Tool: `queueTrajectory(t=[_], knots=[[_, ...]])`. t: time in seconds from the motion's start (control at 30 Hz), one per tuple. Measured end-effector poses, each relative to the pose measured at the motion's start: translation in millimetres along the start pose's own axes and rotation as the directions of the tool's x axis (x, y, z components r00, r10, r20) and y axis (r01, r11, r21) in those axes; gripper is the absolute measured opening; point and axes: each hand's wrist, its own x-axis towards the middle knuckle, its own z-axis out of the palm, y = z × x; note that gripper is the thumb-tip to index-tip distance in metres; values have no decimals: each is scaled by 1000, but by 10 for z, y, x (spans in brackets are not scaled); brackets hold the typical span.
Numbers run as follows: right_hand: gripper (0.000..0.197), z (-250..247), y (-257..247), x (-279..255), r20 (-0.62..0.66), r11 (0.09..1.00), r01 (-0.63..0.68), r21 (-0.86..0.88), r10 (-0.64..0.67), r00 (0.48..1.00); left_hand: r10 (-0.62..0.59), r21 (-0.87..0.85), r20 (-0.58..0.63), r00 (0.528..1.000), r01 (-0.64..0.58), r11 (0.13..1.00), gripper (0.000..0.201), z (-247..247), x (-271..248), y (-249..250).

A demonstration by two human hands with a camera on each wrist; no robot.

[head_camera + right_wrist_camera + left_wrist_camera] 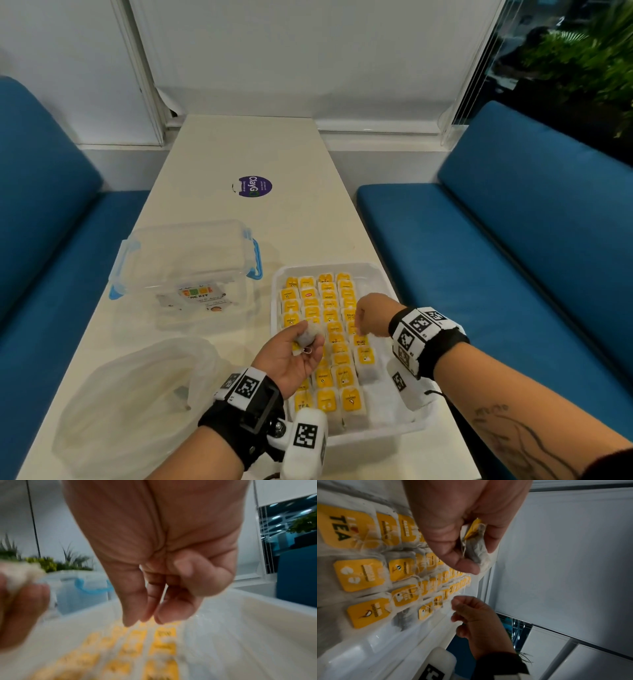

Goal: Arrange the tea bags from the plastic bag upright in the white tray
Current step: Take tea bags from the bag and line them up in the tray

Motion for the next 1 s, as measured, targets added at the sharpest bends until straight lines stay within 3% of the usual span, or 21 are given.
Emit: queueTrajectory(t=[0.03,0.1,0.17,0.27,0.37,0.5,0.6,0.7,0.8,0.87,1.0], knots=[[2,-31,8,-58,-78,988,73,132,-64,995,-3,8,7,1000,3,1000,9,22,-1,-5],[15,-96,-16,-212,-186,895,224,385,-162,969,-7,31,21,1000,6,1000,10,67,-3,-22],[15,-131,-65,-357,-201,794,291,534,-216,956,-15,63,43,999,12,998,13,108,-7,-39],[15,-57,-122,-427,-172,790,305,533,-251,952,-18,94,84,996,10,996,16,164,-2,-66],[18,40,-124,-419,-235,781,310,543,-214,948,-20,112,126,992,6,994,26,223,-20,-74],[18,77,-57,-444,-264,672,308,673,-170,949,-31,120,139,990,14,993,38,216,-42,-55],[21,66,-23,-467,-324,605,336,721,-134,936,28,117,110,993,-41,992,29,168,-25,-48],[21,87,-50,-487,-367,618,336,711,-81,927,107,193,170,980,-140,971,18,141,-29,-74],[19,153,-116,-507,-353,599,354,718,-125,927,165,253,214,963,-218,943,7,151,-40,-109],[16,166,-136,-528,-325,537,354,765,-153,933,212,261,197,957,-260,930,6,163,-62,-94],[9,133,-99,-544,-194,295,233,927,-154,969,282,335,205,937,-338,880,13,152,-85,-49]])
